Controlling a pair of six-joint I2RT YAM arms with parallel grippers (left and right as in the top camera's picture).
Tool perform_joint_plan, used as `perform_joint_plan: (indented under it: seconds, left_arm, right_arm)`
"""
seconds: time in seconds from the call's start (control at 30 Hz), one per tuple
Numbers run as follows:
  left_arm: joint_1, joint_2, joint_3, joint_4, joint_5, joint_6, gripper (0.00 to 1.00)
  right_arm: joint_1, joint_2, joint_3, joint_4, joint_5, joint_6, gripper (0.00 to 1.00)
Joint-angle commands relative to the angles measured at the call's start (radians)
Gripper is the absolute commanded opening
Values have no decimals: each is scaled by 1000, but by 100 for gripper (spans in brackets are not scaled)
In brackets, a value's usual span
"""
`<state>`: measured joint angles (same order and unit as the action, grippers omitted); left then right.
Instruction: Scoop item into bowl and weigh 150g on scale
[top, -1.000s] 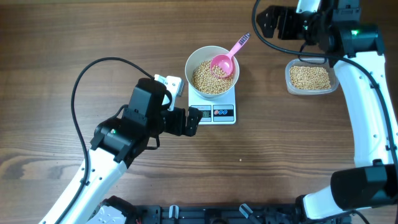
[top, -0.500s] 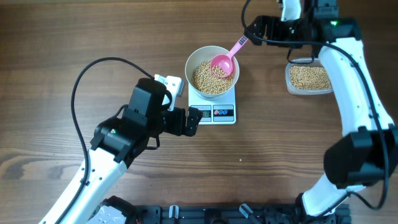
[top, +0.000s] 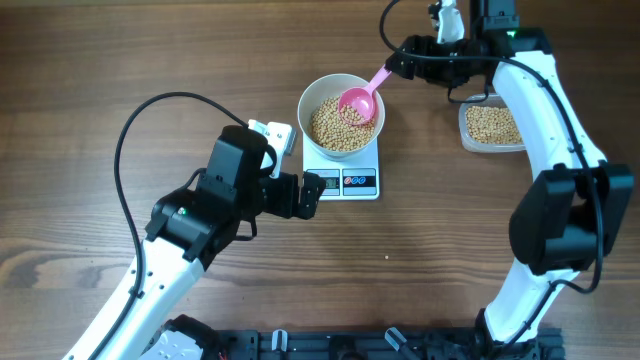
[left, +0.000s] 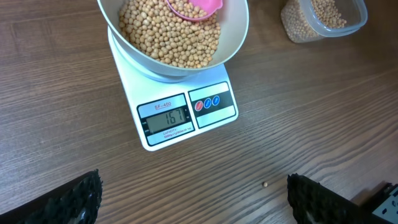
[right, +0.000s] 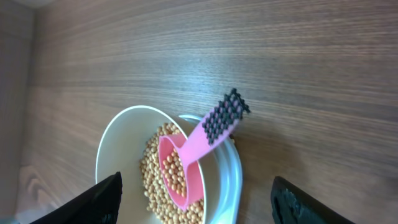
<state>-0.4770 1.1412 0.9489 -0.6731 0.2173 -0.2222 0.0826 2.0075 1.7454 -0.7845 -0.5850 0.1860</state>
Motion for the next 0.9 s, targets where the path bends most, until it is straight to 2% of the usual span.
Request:
perform_joint_plan:
  seconds: [0.0,0.43,0.53,0.87]
  left_arm:
    - [-5,5,0,3,-2,5,100]
    - [-5,5,0,3,-2,5,100]
    - [-5,5,0,3,-2,5,100]
    - [-5,5,0,3,-2,5,100]
  right_arm:
    - [4,31,14,24,-57,1,76]
    - [4,110,14,173,-64,77,70]
    - [4,116,14,196,-64,79,60]
    - [5,136,14,212,-69,106,53]
